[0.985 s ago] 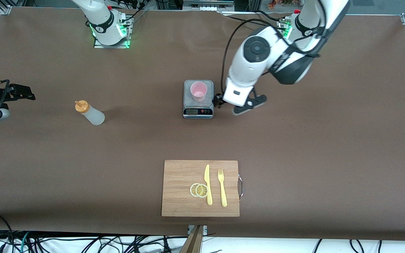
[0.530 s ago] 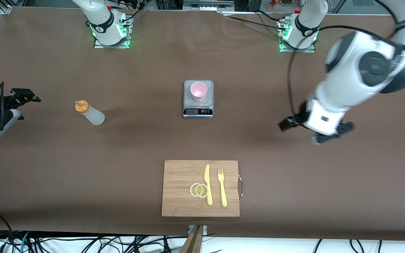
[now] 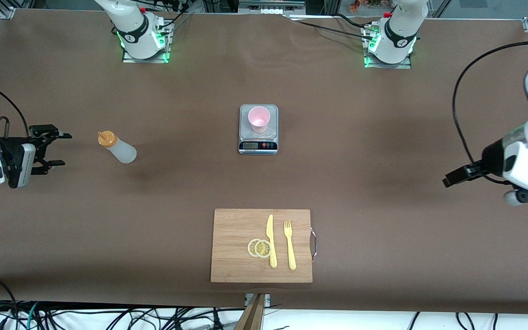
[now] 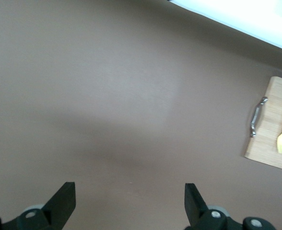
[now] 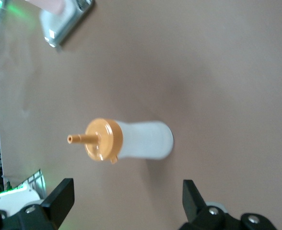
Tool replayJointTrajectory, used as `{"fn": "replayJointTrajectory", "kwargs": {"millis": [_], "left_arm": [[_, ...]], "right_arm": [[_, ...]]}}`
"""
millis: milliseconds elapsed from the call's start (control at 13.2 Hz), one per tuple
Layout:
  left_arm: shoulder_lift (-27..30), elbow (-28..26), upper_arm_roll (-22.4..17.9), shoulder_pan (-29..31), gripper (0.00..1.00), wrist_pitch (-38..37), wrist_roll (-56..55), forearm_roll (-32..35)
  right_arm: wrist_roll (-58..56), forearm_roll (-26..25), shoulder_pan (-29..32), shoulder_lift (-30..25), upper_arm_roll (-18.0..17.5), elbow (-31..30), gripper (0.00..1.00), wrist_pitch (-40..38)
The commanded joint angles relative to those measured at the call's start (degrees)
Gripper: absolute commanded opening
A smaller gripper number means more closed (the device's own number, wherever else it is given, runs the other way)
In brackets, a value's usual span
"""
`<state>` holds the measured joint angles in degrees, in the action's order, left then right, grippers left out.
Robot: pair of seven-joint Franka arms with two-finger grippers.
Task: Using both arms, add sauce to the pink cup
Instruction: 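Retract the left gripper while the right gripper reaches the bottle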
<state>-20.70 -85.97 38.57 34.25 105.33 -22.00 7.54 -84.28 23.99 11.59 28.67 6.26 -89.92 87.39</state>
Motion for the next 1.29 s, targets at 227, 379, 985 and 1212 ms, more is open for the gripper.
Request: {"fn": "replayJointTrajectory", "kwargs": {"millis": [227, 379, 985, 1212], "left_arm": [[3.02, 0.18, -4.08, 1.8, 1.0, -5.2, 9.68, -1.82], [6.18, -0.6, -12.41, -4.15, 1.0, -6.79, 12.49, -4.98], [20.24, -4.03, -36.72, -28.97, 1.0, -19.26, 14.43, -7.19], [22.63, -9.12, -36.54, -28.98, 1.0, -17.44, 15.06, -7.97]], "right_arm": [[-18.53, 11.69, 3.87, -1.43, -0.28, -10.53, 1.0, 1.02], [-24.59, 12.57, 5.54, -1.34, -0.28, -13.25, 1.0, 1.11], [-51.85, 26.01, 7.92, 7.7, -0.37, -16.08, 1.0, 1.73], [-57.57, 30.23, 7.49, 10.34, -0.81, -16.08, 1.0, 1.64]]}}
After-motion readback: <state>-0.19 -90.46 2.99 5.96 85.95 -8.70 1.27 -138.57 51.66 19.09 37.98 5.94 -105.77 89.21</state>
